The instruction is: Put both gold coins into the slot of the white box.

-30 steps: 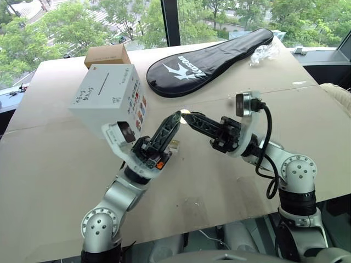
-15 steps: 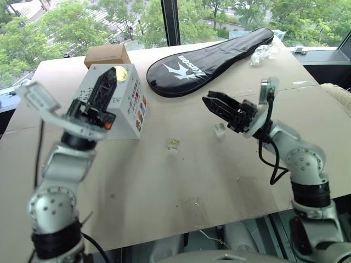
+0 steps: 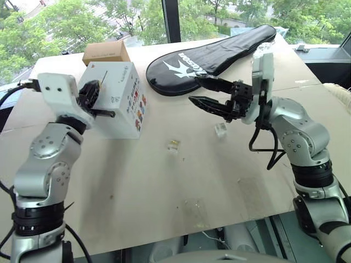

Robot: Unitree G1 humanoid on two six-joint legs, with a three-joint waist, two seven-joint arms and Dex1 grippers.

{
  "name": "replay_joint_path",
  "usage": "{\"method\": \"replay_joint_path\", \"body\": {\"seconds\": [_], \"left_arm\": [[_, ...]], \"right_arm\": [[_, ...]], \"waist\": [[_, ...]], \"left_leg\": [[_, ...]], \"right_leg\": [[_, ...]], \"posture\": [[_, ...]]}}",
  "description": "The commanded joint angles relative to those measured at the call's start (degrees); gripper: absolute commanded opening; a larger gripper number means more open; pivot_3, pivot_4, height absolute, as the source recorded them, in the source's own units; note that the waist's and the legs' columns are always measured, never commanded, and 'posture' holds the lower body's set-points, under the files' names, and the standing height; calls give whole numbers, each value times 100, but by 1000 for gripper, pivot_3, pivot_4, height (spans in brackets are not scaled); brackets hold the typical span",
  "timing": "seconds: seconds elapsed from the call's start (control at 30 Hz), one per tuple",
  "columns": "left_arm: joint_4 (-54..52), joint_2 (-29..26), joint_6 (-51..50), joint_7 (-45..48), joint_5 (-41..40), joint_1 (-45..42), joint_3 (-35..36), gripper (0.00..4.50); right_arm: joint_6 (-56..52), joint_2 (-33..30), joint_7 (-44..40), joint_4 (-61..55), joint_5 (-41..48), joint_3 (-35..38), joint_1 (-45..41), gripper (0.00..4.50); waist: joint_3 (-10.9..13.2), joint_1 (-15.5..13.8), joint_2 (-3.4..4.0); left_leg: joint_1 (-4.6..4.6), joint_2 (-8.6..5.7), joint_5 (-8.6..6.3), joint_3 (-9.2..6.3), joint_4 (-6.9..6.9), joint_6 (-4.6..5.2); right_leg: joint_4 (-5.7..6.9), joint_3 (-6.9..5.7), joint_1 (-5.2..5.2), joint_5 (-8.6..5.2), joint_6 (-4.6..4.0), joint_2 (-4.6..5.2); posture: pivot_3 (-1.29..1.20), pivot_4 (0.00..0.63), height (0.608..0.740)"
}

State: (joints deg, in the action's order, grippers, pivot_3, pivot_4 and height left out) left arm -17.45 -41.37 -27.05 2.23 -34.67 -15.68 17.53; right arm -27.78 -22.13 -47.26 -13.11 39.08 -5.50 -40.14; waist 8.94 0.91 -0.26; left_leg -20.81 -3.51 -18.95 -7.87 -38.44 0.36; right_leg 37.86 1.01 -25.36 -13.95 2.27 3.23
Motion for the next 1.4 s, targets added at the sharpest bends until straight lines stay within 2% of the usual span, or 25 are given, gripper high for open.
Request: {"method": "replay_joint_path", "body": {"seconds": [0.03,0.47,0.5,0.57,0.67,0.8,0.9,0.97,1.07,1.2,1.33,1.4], "left_arm": [[-7,63,-153,-13,229,-47,210,0],[8,291,-552,208,616,-153,283,0],[7,317,-572,203,646,-169,293,512],[20,347,-548,192,756,-195,301,1066],[63,397,-379,292,893,-219,314,2478],[-75,652,-34,522,611,-325,583,2478],[-512,782,79,1099,-30,-310,790,2478],[-824,678,-173,1547,-690,-80,1056,2478],[-1162,180,-736,2270,-1352,727,1513,2478],[-1708,-577,-1521,3621,-2067,2589,2328,2478],[-2136,-911,-1722,4631,-1684,4427,2819,2478],[-2184,-836,-1593,4717,-1538,4785,2910,2478]], "right_arm": [[108,-12,-90,-130,-54,118,-55,2657],[41,14,-48,-168,-37,188,-51,2657],[35,15,-45,-172,-35,189,-49,2702],[29,16,-44,-177,-33,192,-45,2702],[13,12,-41,-190,-28,203,-36,2702],[-9,-38,-50,-213,-57,202,44,2702],[-32,-175,-87,-202,-311,-4,226,2702],[33,-264,-102,-164,-765,-434,444,2702],[363,-100,45,157,-1602,-1153,623,2702],[821,486,271,934,-2376,-1788,603,2702],[983,1009,339,1563,-2774,-2084,491,2702],[1092,1207,386,1861,-2978,-2155,419,2702]], "waist": [[0,12,0],[-2,135,0],[-2,134,0],[-2,134,0],[-3,128,0],[-3,126,-1],[-5,128,-4],[-7,135,-8],[-6,222,-4],[-8,388,-6],[-7,321,-7],[-5,253,-2]], "left_leg": [[1,-1,0,2,0,-1],[4,-1,1,9,-9,-2],[3,-1,1,8,-11,-2],[3,-2,1,9,-12,-2],[3,-4,1,7,-16,-2],[2,-5,1,7,-20,-2],[-10,-5,1,-1,-32,-2],[-19,-5,1,-4,-46,-2],[-10,-2,1,11,-46,-2],[15,-2,1,24,-17,-2],[11,-3,1,19,-13,-3],[18,-4,1,25,-13,-2]], "right_leg": [[2,0,-1,0,0,0],[18,3,-4,1,0,0],[18,3,-4,1,0,0],[19,3,-4,1,1,1],[20,2,-3,1,1,2],[21,2,-2,1,1,3],[20,-1,-3,1,1,4],[20,-6,-3,1,1,4],[25,9,-6,1,2,-6],[44,44,-24,1,1,-17],[48,45,-29,1,-1,-16],[47,45,-23,1,-1,-16]], "posture": [[0,150,740],[0,150,740],[0,150,740],[0,150,740],[0,150,740],[0,150,740],[0,150,740],[0,150,740],[0,150,740],[0,150,740],[0,150,740],[0,150,740]]}}
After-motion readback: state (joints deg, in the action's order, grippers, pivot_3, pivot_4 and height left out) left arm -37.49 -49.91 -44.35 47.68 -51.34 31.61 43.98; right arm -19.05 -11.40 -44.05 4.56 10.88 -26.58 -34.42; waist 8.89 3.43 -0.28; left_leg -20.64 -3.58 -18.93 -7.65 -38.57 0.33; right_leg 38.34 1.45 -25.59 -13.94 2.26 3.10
